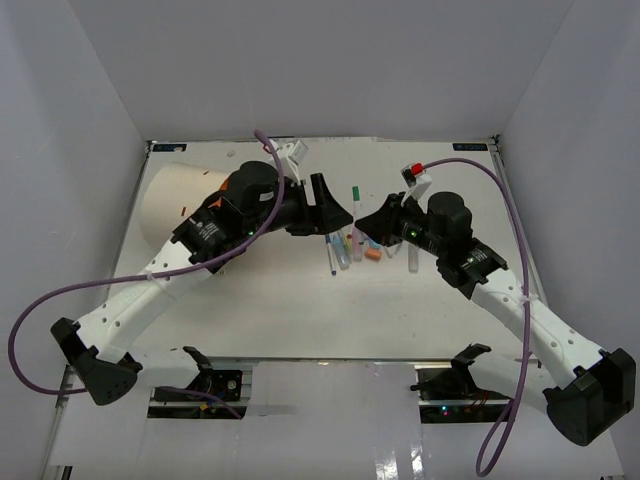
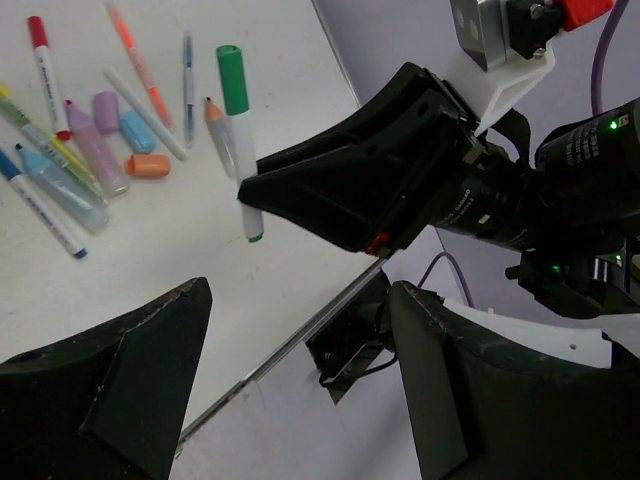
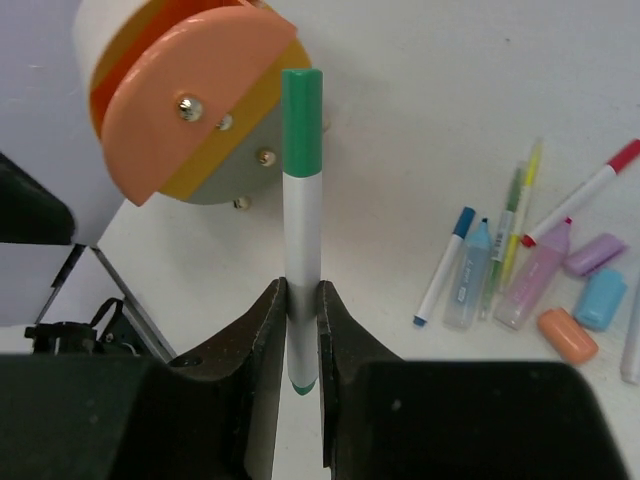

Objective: Sort the stationery into containers
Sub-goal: Pick up the pen from the center of the board, then place the pen in the storage box.

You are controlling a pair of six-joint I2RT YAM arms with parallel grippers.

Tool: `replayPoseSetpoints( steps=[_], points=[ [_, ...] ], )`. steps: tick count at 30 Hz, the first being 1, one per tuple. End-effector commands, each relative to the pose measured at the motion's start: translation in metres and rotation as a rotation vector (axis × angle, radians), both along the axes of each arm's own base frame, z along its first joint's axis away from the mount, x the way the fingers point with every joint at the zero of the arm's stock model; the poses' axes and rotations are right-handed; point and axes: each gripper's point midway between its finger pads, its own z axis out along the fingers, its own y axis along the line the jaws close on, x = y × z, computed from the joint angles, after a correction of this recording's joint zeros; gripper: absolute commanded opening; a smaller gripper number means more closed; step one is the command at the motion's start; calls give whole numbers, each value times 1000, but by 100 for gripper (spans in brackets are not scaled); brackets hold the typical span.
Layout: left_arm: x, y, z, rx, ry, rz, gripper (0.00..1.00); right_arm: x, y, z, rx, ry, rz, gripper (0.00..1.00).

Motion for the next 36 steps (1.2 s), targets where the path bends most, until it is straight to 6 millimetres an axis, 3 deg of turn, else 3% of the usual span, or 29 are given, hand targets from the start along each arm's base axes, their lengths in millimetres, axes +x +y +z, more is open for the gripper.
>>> replayPoseSetpoints(
  steps=[1,8,14,18,24,26,30,31,34,36],
  points=[
    [17,-15,25,-65,-74,97,82,-11,17,51,125,-162,115,10],
    [39,-38,15,-62,-88,172,76,-20,19,61,164,-202,156,11],
    [54,-45,10,-55,-111,217,67,-21,20,57,160,-203,170,12],
    [56,-53,5,-54,-107,200,56,-22,21,55,166,-200,176,12],
    [55,-56,8,-71,-122,182,22,-19,22,49,163,-190,168,16],
    [55,-53,9,-74,-137,192,12,-19,22,47,161,-186,168,21],
    [58,-44,14,-55,-181,218,8,-17,20,43,149,-179,153,43],
    [58,-41,17,-50,-197,225,8,-18,19,40,136,-182,153,56],
    [66,-22,22,21,-257,286,8,-17,13,30,92,-160,127,80],
    [72,-4,27,122,-304,320,8,-14,6,22,48,-160,95,88]
  ],
)
